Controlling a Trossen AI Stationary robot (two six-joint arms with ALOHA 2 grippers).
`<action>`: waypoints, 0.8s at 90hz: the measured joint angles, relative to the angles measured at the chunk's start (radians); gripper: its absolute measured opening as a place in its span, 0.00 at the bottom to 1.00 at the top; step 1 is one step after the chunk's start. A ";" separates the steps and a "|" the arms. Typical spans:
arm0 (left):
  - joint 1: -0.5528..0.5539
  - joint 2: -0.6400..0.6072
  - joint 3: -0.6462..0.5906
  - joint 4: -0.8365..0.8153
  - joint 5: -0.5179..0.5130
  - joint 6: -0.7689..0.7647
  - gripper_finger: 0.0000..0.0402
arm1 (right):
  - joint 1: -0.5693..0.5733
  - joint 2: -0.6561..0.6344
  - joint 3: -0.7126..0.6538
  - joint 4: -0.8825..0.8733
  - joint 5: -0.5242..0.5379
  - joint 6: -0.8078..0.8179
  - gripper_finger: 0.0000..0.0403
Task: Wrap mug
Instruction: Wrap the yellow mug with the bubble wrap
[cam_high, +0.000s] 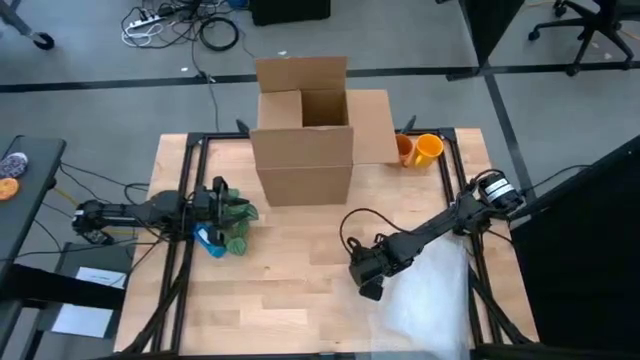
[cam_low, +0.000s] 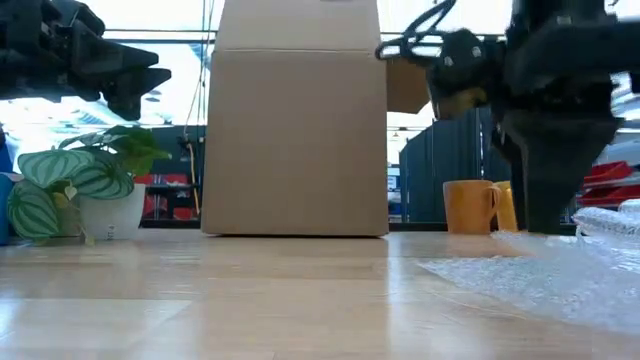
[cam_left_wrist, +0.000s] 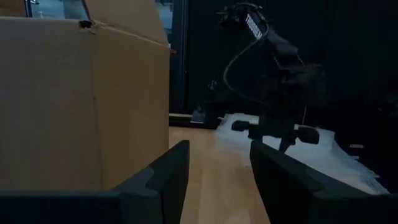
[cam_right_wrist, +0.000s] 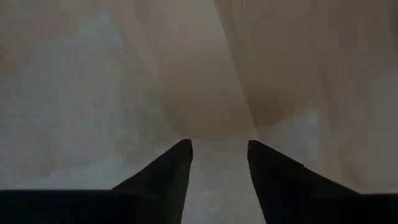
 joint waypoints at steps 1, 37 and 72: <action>0.000 0.000 0.000 0.000 0.000 0.000 0.39 | 0.000 0.000 -0.005 0.003 0.001 0.002 0.35; 0.000 0.000 0.000 0.000 0.000 0.000 0.39 | -0.005 -0.006 -0.100 0.024 0.042 0.103 0.17; 0.000 0.000 0.000 0.000 0.001 0.000 0.39 | -0.067 0.005 0.140 -0.067 0.268 -0.095 0.00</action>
